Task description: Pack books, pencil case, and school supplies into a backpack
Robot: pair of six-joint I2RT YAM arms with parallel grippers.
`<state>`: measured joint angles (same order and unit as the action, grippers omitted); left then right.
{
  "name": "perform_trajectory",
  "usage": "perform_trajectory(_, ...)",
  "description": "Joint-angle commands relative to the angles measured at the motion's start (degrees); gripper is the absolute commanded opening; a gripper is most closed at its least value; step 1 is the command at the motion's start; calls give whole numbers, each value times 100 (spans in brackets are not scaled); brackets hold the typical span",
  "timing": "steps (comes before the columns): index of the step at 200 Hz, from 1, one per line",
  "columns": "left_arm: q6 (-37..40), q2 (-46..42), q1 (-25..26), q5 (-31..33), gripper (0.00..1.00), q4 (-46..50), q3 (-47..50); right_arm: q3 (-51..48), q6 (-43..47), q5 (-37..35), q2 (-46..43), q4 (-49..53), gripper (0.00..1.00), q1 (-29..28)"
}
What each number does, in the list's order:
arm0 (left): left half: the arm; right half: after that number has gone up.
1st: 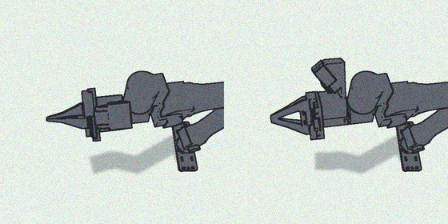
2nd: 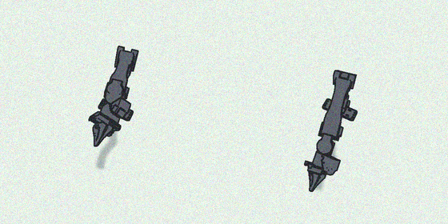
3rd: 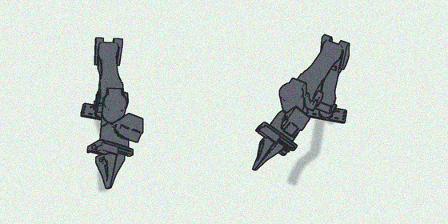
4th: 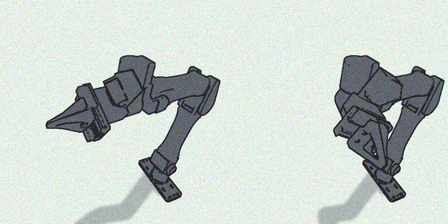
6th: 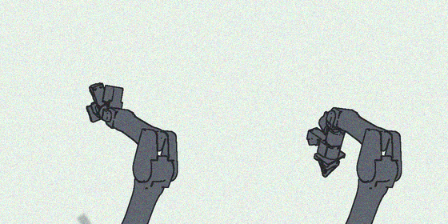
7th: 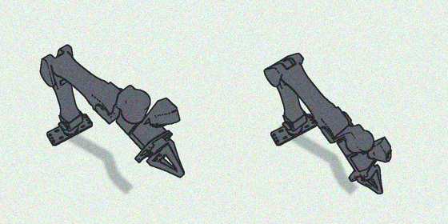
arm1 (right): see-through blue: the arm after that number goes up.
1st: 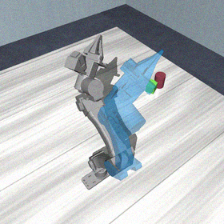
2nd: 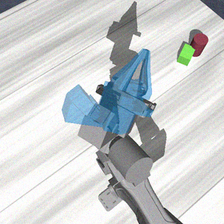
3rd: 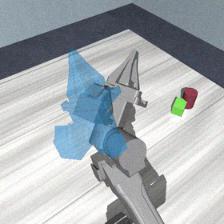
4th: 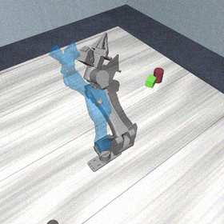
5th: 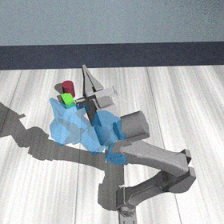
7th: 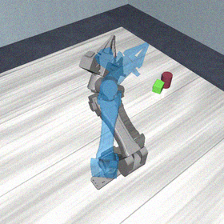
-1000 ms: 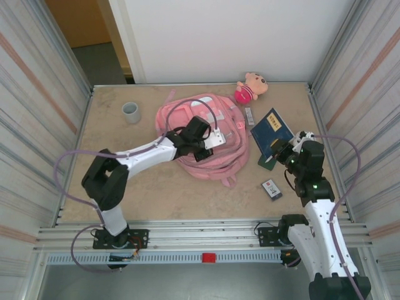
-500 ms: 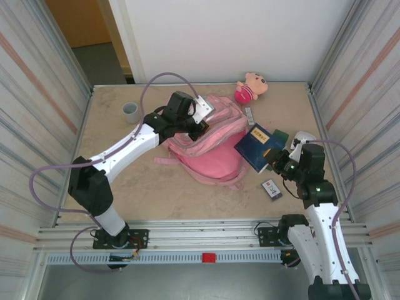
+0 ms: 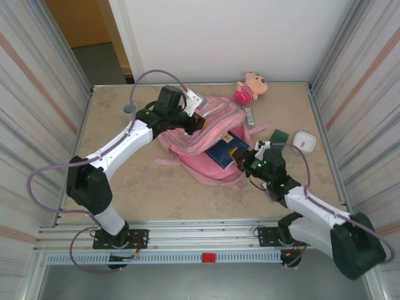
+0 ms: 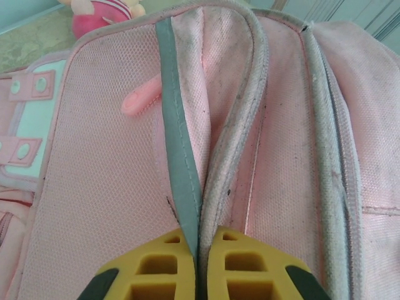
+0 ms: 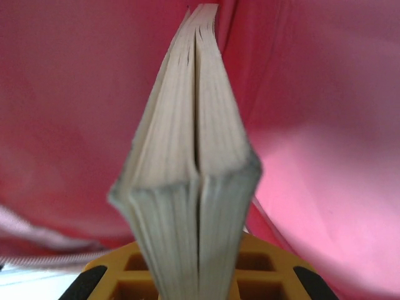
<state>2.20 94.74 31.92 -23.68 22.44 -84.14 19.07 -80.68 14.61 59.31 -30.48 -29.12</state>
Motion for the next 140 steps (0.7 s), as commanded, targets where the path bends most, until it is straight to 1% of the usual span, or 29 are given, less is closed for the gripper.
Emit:
perform_trajectory(1, -215, -386, -72, -377, 0, -666, -361, 251, -371, -1055, 662, -1643, 0, -293)
perform_trajectory(13, -210, -403, -80, -399, 0, -664, -357, 338, -525, -1379, 1127, -1965, 0, -391)
perform_trajectory(27, -185, -422, -90, -431, 0, -676, -336, 570, -676, -1581, 1677, -2128, 0, -502)
perform_trajectory(65, -211, -490, -156, -528, 0, -814, -249, 1322, -900, -1626, 3443, -3365, 0, -765)
perform_trajectory(85, -202, -509, -181, -516, 0, -847, -236, 1706, -994, -1686, 4108, -3425, 0, -877)
perform_trajectory(100, -174, -525, -211, -468, 0, -841, -218, 1865, -1097, -1766, 4395, -3236, 0, -922)
perform_trajectory(115, -129, -535, -231, -364, 0, -816, -204, 1940, -1120, -1845, 4457, -2729, 6, -936)
perform_trajectory(140, -64, -511, -275, -293, 0, -739, -200, 1957, -1012, -1965, 4164, -1438, 29, -934)
